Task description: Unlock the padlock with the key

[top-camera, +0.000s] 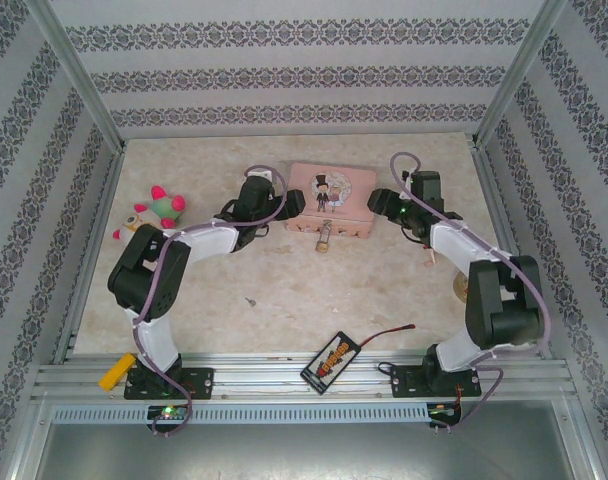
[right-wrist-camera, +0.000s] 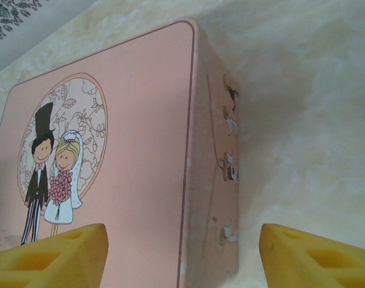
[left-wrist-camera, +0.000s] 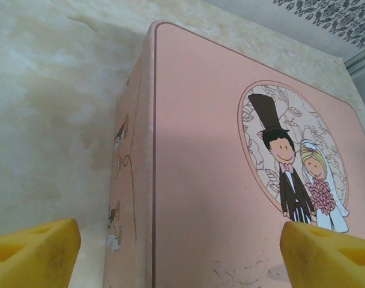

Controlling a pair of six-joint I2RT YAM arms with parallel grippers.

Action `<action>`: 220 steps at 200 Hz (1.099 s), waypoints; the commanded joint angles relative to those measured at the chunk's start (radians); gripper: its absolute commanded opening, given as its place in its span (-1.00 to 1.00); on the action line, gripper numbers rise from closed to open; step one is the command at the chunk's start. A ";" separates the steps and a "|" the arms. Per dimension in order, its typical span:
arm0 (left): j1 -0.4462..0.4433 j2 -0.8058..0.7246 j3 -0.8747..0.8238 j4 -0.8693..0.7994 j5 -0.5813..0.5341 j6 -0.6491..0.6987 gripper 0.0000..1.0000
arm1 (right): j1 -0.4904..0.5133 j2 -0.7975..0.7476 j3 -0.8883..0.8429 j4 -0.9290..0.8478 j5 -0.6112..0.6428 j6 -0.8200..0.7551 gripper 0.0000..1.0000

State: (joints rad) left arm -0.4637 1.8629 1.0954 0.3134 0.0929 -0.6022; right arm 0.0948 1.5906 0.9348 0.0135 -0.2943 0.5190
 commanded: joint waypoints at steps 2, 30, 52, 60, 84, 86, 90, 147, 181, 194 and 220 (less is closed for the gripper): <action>-0.007 0.035 0.034 -0.041 0.000 -0.008 0.65 | 0.017 0.064 0.057 -0.008 -0.072 0.017 0.19; -0.009 0.037 0.015 -0.026 0.002 -0.020 0.49 | 0.045 0.124 0.099 -0.016 -0.118 0.020 0.04; -0.013 0.034 -0.004 -0.022 0.004 -0.027 0.34 | 0.072 0.158 0.123 -0.033 -0.139 0.021 -0.09; -0.018 0.028 -0.017 -0.018 0.001 -0.031 0.28 | 0.082 0.169 0.130 -0.036 -0.144 0.022 -0.12; -0.035 -0.018 -0.079 -0.008 -0.045 -0.056 0.18 | 0.116 0.200 0.162 -0.056 -0.175 0.018 -0.19; -0.037 -0.024 -0.085 -0.008 -0.051 -0.057 0.18 | 0.121 0.202 0.165 -0.059 -0.176 0.017 -0.19; -0.043 -0.033 -0.099 -0.009 -0.065 -0.060 0.17 | 0.127 0.206 0.173 -0.069 -0.179 0.013 -0.20; -0.130 -0.257 -0.325 0.010 -0.298 -0.155 -0.02 | 0.233 0.247 0.263 -0.155 -0.189 -0.019 -0.23; -0.222 -0.363 -0.420 -0.010 -0.452 -0.238 -0.06 | 0.292 0.256 0.298 -0.194 -0.182 -0.018 -0.24; -0.261 -0.393 -0.438 -0.033 -0.500 -0.273 -0.10 | 0.310 0.253 0.297 -0.201 -0.177 -0.013 -0.25; -0.311 -0.431 -0.479 -0.051 -0.564 -0.339 -0.11 | 0.337 0.243 0.291 -0.211 -0.162 -0.006 -0.24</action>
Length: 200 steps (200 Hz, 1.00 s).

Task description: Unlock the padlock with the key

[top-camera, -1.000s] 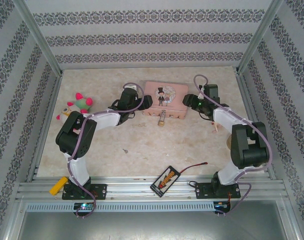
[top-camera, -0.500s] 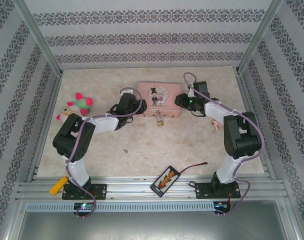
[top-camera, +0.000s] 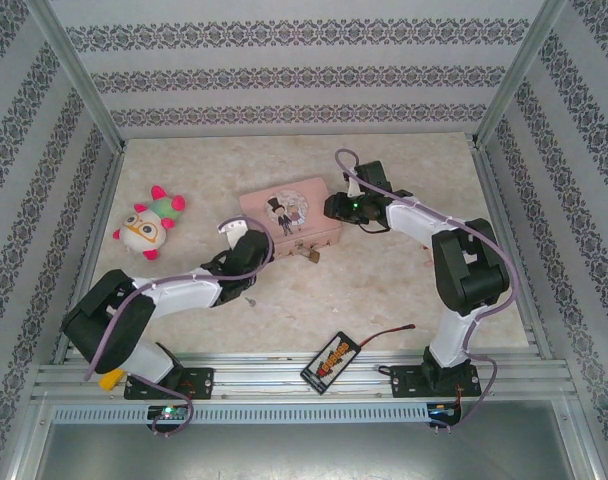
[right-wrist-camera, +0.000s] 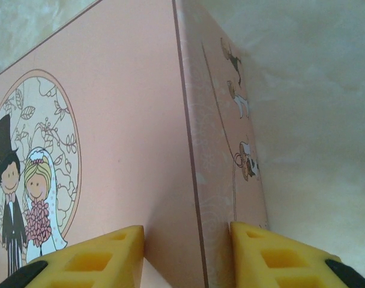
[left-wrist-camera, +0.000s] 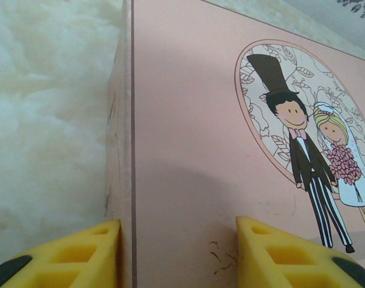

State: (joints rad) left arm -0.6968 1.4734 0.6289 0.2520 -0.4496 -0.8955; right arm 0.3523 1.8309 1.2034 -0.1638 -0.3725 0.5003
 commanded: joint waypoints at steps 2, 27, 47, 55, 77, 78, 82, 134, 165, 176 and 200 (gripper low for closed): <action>-0.078 -0.042 -0.016 0.013 -0.021 -0.050 -0.11 | 0.081 0.003 0.023 -0.033 -0.081 0.013 -0.24; -0.070 -0.040 -0.041 0.029 -0.033 -0.058 -0.04 | 0.091 0.033 0.051 -0.039 -0.077 0.013 -0.23; -0.049 -0.042 -0.033 0.022 -0.026 -0.045 -0.01 | 0.093 0.067 0.092 -0.046 -0.077 0.015 -0.23; -0.040 -0.043 -0.031 0.025 -0.023 -0.039 0.02 | 0.093 0.080 0.108 -0.047 -0.078 0.015 -0.23; -0.021 -0.038 -0.020 0.026 -0.015 -0.016 0.07 | 0.094 0.111 0.151 -0.053 -0.079 0.012 -0.20; -0.019 -0.038 -0.019 0.026 -0.014 -0.014 0.07 | 0.094 0.111 0.151 -0.053 -0.079 0.012 -0.20; -0.017 -0.035 -0.016 0.024 -0.010 -0.010 0.07 | 0.094 0.116 0.159 -0.054 -0.078 0.010 -0.19; 0.021 0.009 0.005 0.047 0.017 0.015 0.11 | 0.094 0.174 0.246 -0.092 -0.061 -0.012 -0.12; 0.037 0.025 0.015 0.055 0.033 0.025 0.14 | 0.093 0.168 0.273 -0.133 -0.017 -0.041 -0.01; 0.042 0.025 0.015 0.060 0.036 0.026 0.15 | 0.091 0.161 0.281 -0.151 -0.001 -0.057 0.04; 0.046 0.016 0.016 0.064 0.036 0.031 0.16 | 0.082 0.138 0.293 -0.192 0.044 -0.094 0.18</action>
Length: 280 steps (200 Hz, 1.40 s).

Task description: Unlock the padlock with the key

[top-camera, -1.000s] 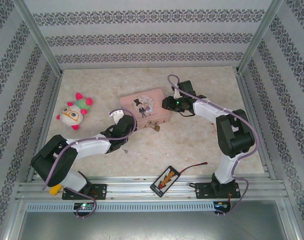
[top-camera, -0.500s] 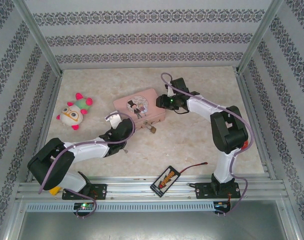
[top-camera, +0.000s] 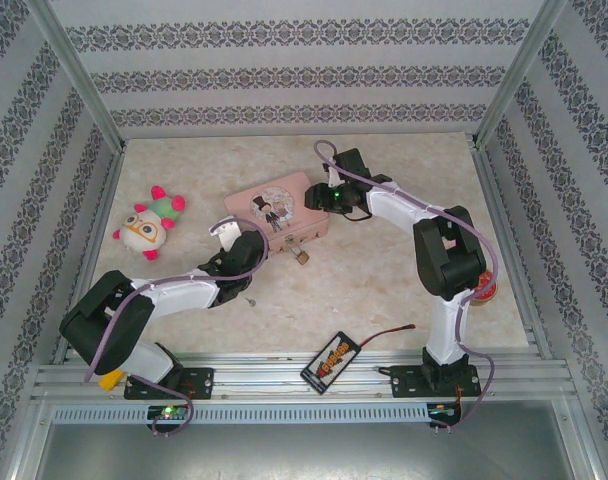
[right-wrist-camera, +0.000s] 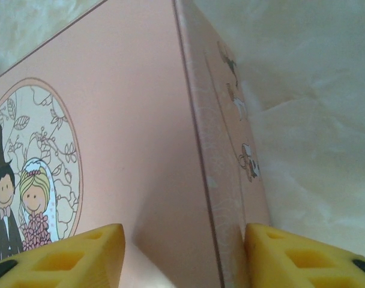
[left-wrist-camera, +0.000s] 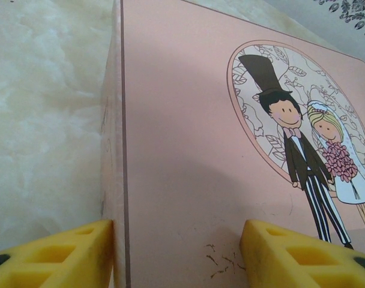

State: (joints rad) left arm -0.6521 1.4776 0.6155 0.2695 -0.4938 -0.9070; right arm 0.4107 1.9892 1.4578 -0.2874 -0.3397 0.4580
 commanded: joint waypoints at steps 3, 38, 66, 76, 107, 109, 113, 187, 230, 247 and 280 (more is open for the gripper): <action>0.002 0.008 0.030 0.046 0.079 0.042 0.17 | 0.022 -0.025 0.040 -0.074 0.018 -0.054 0.20; 0.002 -0.045 0.020 0.027 0.071 0.043 0.34 | 0.014 -0.085 0.041 -0.153 0.178 -0.111 0.55; 0.002 -0.105 0.002 0.008 0.057 0.039 0.62 | 0.010 -0.150 0.021 -0.199 0.290 -0.146 0.63; 0.002 -0.132 -0.005 -0.002 0.049 0.039 0.77 | 0.011 -0.181 0.003 -0.208 0.309 -0.150 0.60; 0.026 -0.259 -0.023 -0.089 0.019 0.049 0.99 | 0.049 -0.305 -0.088 -0.235 0.349 -0.157 0.43; 0.031 -0.268 -0.024 -0.103 0.020 0.050 0.99 | 0.053 -0.314 -0.095 -0.237 0.354 -0.157 0.42; 0.044 -0.287 -0.023 -0.130 0.023 0.050 0.99 | 0.064 -0.333 -0.107 -0.241 0.358 -0.157 0.39; 0.317 -0.692 -0.074 -0.486 0.116 0.067 0.99 | 0.514 -0.452 -0.249 -0.374 0.512 -0.020 -0.07; 0.414 -0.838 -0.115 -0.587 0.114 0.092 0.99 | 0.678 -0.257 -0.147 -0.385 0.455 0.003 -0.18; 0.447 -0.848 -0.121 -0.606 0.135 0.100 0.99 | 0.707 -0.186 -0.096 -0.389 0.426 -0.010 -0.20; 0.495 -0.824 -0.129 -0.609 0.172 0.099 0.99 | 0.732 -0.059 -0.013 -0.392 0.365 -0.033 -0.20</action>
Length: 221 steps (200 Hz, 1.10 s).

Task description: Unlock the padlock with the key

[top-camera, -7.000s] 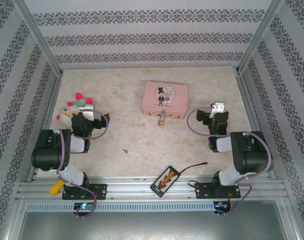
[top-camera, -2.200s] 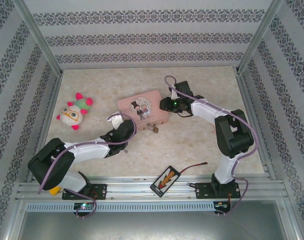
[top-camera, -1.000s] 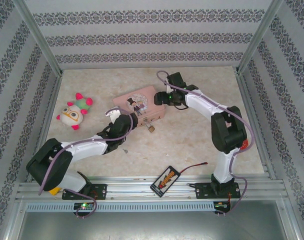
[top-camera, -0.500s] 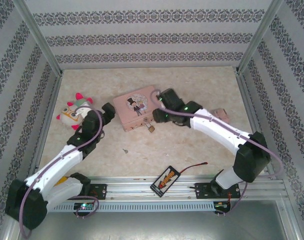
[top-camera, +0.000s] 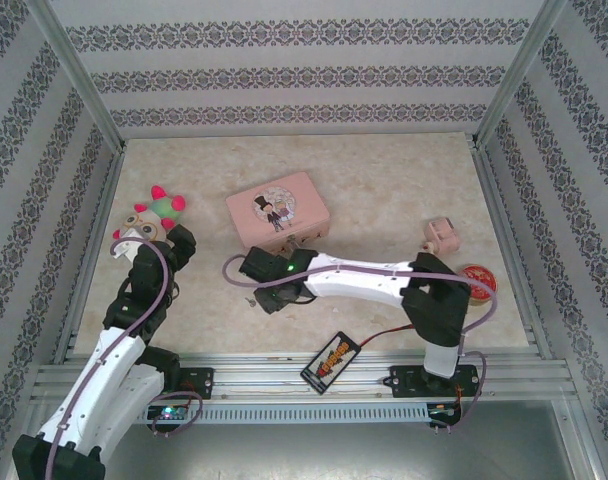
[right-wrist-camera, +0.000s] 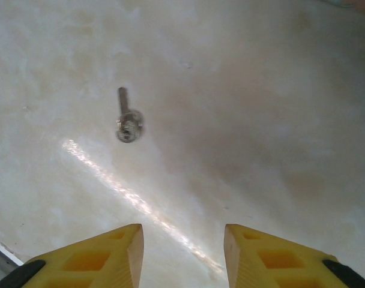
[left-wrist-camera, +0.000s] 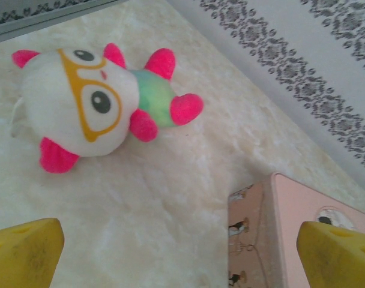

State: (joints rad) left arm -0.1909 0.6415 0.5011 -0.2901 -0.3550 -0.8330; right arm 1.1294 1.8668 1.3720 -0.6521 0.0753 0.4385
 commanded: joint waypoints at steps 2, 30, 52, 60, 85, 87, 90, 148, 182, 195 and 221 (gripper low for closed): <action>0.037 0.015 -0.015 -0.049 0.035 0.025 0.99 | 0.014 0.069 0.076 -0.027 -0.051 -0.014 -0.20; 0.069 0.045 -0.022 -0.033 0.072 0.020 0.99 | 0.015 0.136 0.127 -0.026 -0.074 -0.019 -0.18; 0.079 0.059 -0.033 -0.010 0.085 0.013 0.99 | 0.014 0.177 0.162 -0.029 -0.085 -0.020 -0.15; 0.081 0.062 -0.037 -0.003 0.092 0.011 0.99 | 0.014 0.188 0.173 -0.030 -0.089 -0.022 -0.15; 0.087 0.065 -0.044 0.007 0.100 0.008 0.99 | 0.015 0.224 0.200 -0.037 -0.093 -0.027 -0.15; 0.087 0.065 -0.044 0.006 0.100 0.008 0.99 | 0.014 0.228 0.203 -0.039 -0.091 -0.028 -0.14; 0.088 0.066 -0.044 0.006 0.101 0.008 0.99 | 0.014 0.233 0.207 -0.042 -0.089 -0.029 -0.15; 0.093 0.057 -0.053 0.002 0.107 -0.003 0.99 | 0.013 0.291 0.258 -0.062 -0.097 -0.054 -0.15; 0.094 0.047 -0.061 0.003 0.107 -0.007 0.99 | 0.014 0.315 0.279 -0.077 -0.085 -0.060 -0.15; 0.096 0.045 -0.062 0.002 0.106 -0.007 0.99 | 0.015 0.321 0.285 -0.078 -0.083 -0.062 -0.15; 0.098 0.045 -0.064 0.006 0.107 -0.007 0.99 | 0.012 0.332 0.298 -0.087 -0.075 -0.061 -0.18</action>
State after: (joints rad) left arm -0.1089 0.6975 0.4480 -0.2996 -0.2501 -0.8310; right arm 1.1370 2.1773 1.6390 -0.7052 -0.0097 0.3893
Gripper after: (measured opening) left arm 0.993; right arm 0.417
